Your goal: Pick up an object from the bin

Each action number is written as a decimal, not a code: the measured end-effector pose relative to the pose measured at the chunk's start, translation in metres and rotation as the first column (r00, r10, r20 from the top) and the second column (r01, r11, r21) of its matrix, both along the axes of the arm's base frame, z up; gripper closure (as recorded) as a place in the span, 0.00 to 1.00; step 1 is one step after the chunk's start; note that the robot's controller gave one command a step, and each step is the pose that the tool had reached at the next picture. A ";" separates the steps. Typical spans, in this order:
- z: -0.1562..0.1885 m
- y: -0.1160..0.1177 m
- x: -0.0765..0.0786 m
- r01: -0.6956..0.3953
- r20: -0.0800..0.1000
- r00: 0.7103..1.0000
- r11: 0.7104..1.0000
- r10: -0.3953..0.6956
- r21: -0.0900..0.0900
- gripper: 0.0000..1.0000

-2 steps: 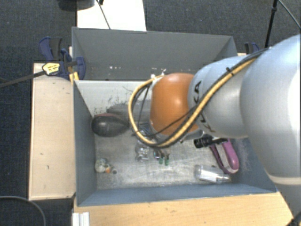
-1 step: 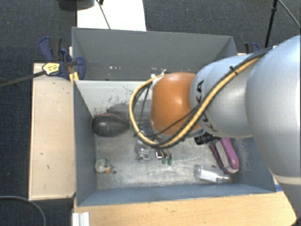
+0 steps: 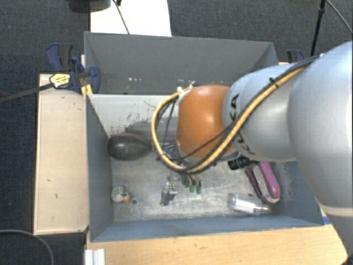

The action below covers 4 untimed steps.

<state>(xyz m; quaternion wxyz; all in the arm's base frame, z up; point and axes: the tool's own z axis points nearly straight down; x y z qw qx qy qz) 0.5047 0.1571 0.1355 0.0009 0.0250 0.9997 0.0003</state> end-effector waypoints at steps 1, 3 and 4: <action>-0.042 -0.083 0.034 0.162 0.000 0.987 0.987 -0.162 -0.001 0.00; -0.058 -0.040 0.079 0.023 0.019 1.000 1.000 -0.024 0.003 1.00; 0.120 -0.041 0.086 0.018 0.010 1.000 1.000 -0.018 0.002 1.00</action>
Offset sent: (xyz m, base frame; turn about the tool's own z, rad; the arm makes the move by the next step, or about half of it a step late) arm 0.0329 -0.0800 -0.0426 0.1527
